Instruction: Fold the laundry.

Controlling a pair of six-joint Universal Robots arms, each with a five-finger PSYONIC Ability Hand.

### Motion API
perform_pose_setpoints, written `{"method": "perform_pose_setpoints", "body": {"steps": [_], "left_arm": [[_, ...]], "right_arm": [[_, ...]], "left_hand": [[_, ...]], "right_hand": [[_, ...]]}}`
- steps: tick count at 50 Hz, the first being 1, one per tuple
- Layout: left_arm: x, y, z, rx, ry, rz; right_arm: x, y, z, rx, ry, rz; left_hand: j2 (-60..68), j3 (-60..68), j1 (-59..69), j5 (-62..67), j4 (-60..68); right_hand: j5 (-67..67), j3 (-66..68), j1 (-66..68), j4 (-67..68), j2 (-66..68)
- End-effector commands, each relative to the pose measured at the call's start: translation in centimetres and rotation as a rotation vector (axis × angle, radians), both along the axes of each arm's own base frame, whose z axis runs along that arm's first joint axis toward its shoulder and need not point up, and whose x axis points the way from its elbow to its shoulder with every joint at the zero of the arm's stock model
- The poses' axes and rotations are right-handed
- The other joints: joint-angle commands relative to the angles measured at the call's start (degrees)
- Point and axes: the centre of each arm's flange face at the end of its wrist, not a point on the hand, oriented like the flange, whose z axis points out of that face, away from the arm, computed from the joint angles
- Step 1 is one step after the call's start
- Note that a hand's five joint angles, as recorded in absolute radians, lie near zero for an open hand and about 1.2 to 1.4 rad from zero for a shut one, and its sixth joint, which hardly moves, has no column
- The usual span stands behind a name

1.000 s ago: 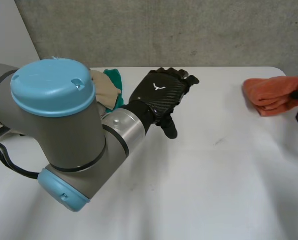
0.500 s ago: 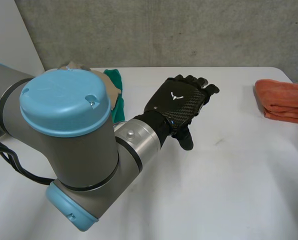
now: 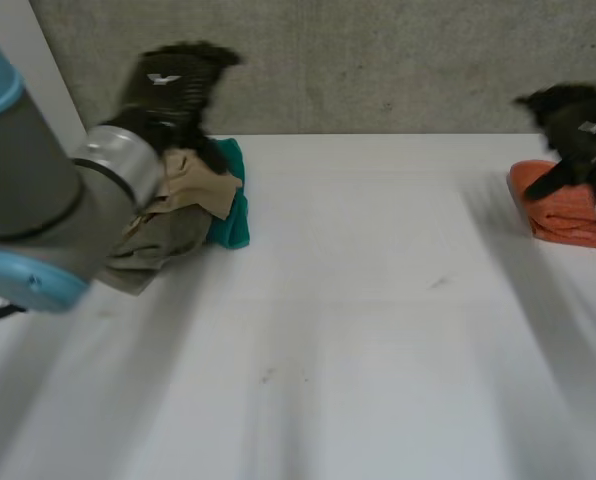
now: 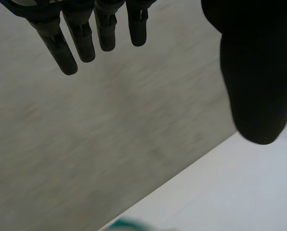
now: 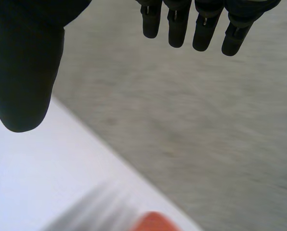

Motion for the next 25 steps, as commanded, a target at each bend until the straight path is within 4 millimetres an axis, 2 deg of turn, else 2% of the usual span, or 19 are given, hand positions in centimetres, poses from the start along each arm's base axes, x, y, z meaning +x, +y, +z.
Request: {"method": "perform_pose_setpoints", "body": {"steps": [1,3,4,8,11,13,14,15,16,18,22,23,24,25], "left_arm": [[7.2,-9.6,-7.3,0.025,-0.162,0.222],[8.0,-10.9,-9.0,0.029,-0.228,0.241],[8.5,-11.8,-10.5,0.032,-0.285,0.249],[9.1,-13.6,-13.4,0.040,-0.356,0.254],[9.2,-14.3,-14.1,0.046,-0.353,0.258],[9.3,-14.7,-14.4,0.045,-0.345,0.263],[9.2,-14.7,-14.3,0.043,-0.341,0.265],[8.8,-14.6,-14.1,0.040,-0.333,0.259],[8.6,-14.5,-14.0,0.039,-0.327,0.257],[8.1,-14.2,-13.5,0.033,-0.311,0.248],[5.4,-12.0,-7.8,-0.058,-0.215,0.197],[4.3,-10.6,-5.4,-0.090,-0.164,0.174],[3.7,-10.0,-4.2,-0.105,-0.138,0.163],[2.7,-8.6,-2.2,-0.131,-0.089,0.137]], "right_arm": [[1.6,7.1,-2.8,0.125,0.195,0.111],[1.8,7.8,-3.5,0.142,0.225,0.122],[1.9,8.1,-3.8,0.150,0.231,0.127],[1.8,8.8,-4.8,0.180,0.247,0.129],[1.5,9.1,-5.3,0.203,0.244,0.123],[1.5,9.4,-5.6,0.217,0.242,0.124],[1.5,9.5,-5.7,0.222,0.242,0.125],[1.4,9.5,-5.8,0.224,0.242,0.123],[1.4,9.5,-5.8,0.225,0.242,0.122],[1.3,9.6,-5.9,0.229,0.242,0.116],[1.1,9.5,-5.7,0.220,0.245,0.094],[0.9,9.4,-5.4,0.210,0.248,0.074],[0.9,9.3,-5.3,0.208,0.247,0.068],[0.8,9.3,-5.2,0.207,0.247,0.059]], "left_hand": [[0.5,0.2,1.1,-0.3,0.7],[0.7,0.3,1.3,-0.2,0.9],[1.2,0.8,1.8,0.3,1.4],[3.5,3.2,4.2,2.7,3.8],[12.8,12.4,13.4,11.9,13.0],[33.4,33.0,34.0,32.5,33.6],[48.0,47.6,48.6,47.1,48.2],[67.9,67.6,68.5,67.1,68.1],[68.1,67.8,68.7,67.3,68.3],[68.1,67.8,68.7,67.3,68.3],[68.1,67.8,68.7,67.3,68.3],[68.1,67.8,68.7,67.3,68.3],[68.1,67.8,68.7,67.3,68.3],[68.1,67.8,68.7,67.3,68.3]], "right_hand": [[-2.8,-2.2,-3.2,-2.3,-2.4],[-2.8,-2.2,-3.2,-2.3,-2.4],[-2.8,-2.2,-3.2,-2.3,-2.4],[-2.8,-2.2,-3.2,-2.3,-2.4],[-2.8,-2.2,-3.2,-2.3,-2.4],[-2.8,-2.2,-3.2,-2.3,-2.4],[-2.8,-2.2,-3.2,-2.3,-2.4],[-2.8,-2.2,-3.2,-2.3,-2.4],[-2.8,-2.2,-3.2,-2.3,-2.4],[-2.8,-2.2,-3.2,-2.3,-2.4],[-2.8,-2.2,-3.2,-2.3,-2.4],[-2.8,-2.2,-3.2,-2.3,-2.4],[-2.8,-2.2,-3.2,-2.3,-2.4],[-2.8,-2.2,-3.2,-2.3,-2.4]]}}
